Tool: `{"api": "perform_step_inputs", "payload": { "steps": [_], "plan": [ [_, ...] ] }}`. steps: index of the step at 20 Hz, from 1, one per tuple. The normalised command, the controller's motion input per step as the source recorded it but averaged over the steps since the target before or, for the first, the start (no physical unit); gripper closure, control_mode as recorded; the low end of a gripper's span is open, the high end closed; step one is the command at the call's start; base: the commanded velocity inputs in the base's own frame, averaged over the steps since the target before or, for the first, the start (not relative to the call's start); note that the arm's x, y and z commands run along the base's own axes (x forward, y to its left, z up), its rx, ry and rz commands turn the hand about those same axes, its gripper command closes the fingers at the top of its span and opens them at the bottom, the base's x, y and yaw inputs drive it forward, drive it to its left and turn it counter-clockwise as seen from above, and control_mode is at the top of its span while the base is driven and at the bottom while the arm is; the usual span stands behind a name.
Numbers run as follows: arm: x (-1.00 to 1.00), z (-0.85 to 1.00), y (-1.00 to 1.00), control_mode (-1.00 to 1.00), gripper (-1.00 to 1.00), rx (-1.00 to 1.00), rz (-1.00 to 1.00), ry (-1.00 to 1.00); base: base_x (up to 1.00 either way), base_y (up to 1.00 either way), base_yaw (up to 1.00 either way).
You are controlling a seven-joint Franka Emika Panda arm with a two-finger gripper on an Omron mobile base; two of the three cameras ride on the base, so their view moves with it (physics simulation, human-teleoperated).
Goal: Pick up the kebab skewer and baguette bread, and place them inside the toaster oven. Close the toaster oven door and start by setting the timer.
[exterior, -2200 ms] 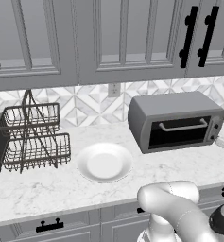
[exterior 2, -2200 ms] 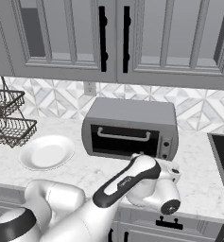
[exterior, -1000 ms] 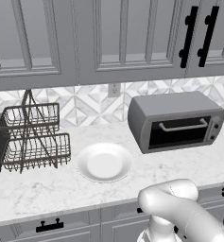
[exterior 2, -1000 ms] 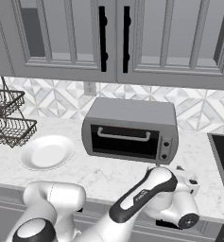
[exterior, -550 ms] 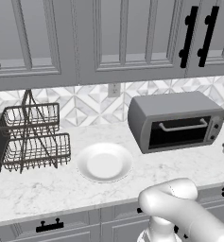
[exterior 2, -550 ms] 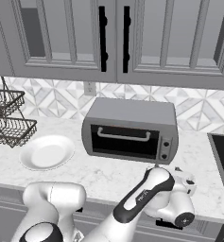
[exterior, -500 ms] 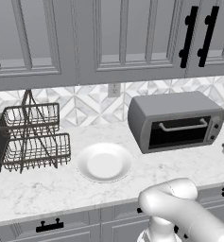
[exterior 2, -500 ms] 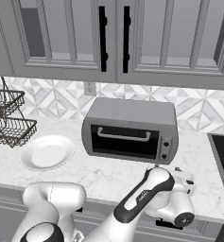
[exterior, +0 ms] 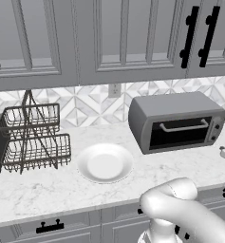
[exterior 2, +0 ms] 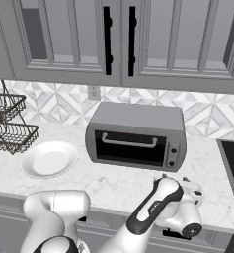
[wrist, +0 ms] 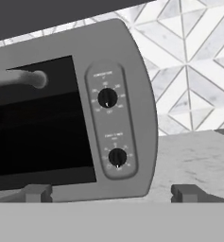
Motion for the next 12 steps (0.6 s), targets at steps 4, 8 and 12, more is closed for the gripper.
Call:
{"api": "perform_step_inputs", "payload": {
  "steps": [4, 8, 12],
  "plan": [
    [0.3, -0.11, 0.0, -1.0, -1.0, 0.0, 0.0, 0.0, 0.0, 0.0, 0.0],
    [0.39, -0.06, 0.0, -1.0, -1.0, 0.0, 0.0, 0.0, 0.0, 0.0, 0.0],
    [0.37, -0.05, 0.0, -1.0, -1.0, 0.0, 0.0, 0.0, 0.0, 0.0, 0.0]
  ]
}}
